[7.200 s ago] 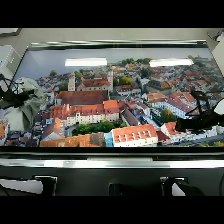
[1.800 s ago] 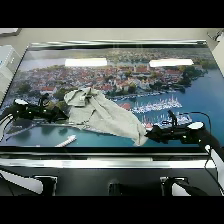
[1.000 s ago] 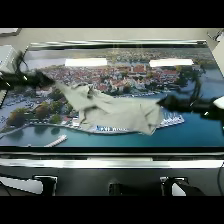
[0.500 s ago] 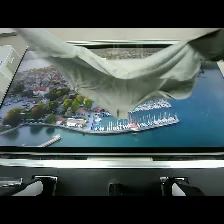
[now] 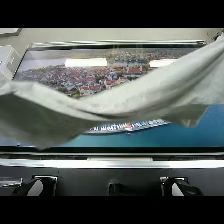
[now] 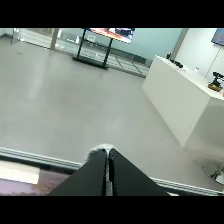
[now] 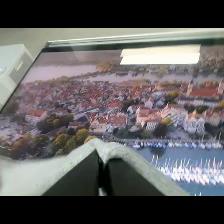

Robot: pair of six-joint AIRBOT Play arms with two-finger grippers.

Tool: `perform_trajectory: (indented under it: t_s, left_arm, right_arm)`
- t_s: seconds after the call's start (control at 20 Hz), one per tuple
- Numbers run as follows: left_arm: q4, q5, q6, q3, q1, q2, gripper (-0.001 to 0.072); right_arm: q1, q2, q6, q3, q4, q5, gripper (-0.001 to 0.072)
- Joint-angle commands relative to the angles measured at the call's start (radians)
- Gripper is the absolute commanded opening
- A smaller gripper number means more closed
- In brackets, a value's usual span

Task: Fold the clothes and pants, and hang the long-sleeved shirts on hangers.

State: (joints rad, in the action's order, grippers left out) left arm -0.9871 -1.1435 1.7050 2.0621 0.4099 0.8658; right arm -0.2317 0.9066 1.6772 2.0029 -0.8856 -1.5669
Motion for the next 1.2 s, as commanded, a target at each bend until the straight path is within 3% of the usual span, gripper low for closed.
perform_trajectory:
  t_s: [0.0,0.1,0.25,0.35,0.55,0.8,1.0,1.1,1.15]
  left_arm:
    - [0.107,0.009,0.021,-0.002,0.003,0.116,0.0013]
    - [0.192,0.011,-0.053,-0.002,-0.050,0.278,0.0013]
    - [0.188,0.012,-0.173,-0.002,-0.200,0.567,0.0013]
    - [0.164,0.061,-0.180,-0.002,-0.280,0.766,0.0013]
    - [0.153,0.292,-0.180,-0.002,-0.371,1.072,0.0013]
    - [0.145,0.505,-0.179,-0.002,-0.401,1.236,0.0013]
    - [0.145,0.490,-0.177,-0.003,-0.386,1.283,0.0016]
    - [0.146,0.450,-0.176,-0.002,-0.373,1.279,0.0051]
    - [0.150,0.417,-0.176,-0.002,-0.364,1.270,0.0056]
  right_arm:
    - [-0.001,0.098,0.156,0.008,0.004,-0.079,0.0036]
    - [0.000,0.209,0.156,0.008,0.046,-0.129,0.0037]
    - [0.031,0.381,0.094,-0.001,0.027,-0.144,0.0037]
    - [0.092,0.495,0.033,-0.018,-0.051,-0.130,0.0037]
    - [0.217,0.723,-0.103,-0.092,-0.225,-0.013,0.0038]
    - [0.228,0.972,-0.079,-0.094,-0.349,0.196,0.0037]
    - [0.228,1.052,-0.058,-0.094,-0.356,0.294,0.0038]
    - [0.228,1.063,-0.056,-0.094,-0.358,0.329,0.0043]
    - [0.228,1.059,-0.050,-0.094,-0.362,0.338,0.0099]
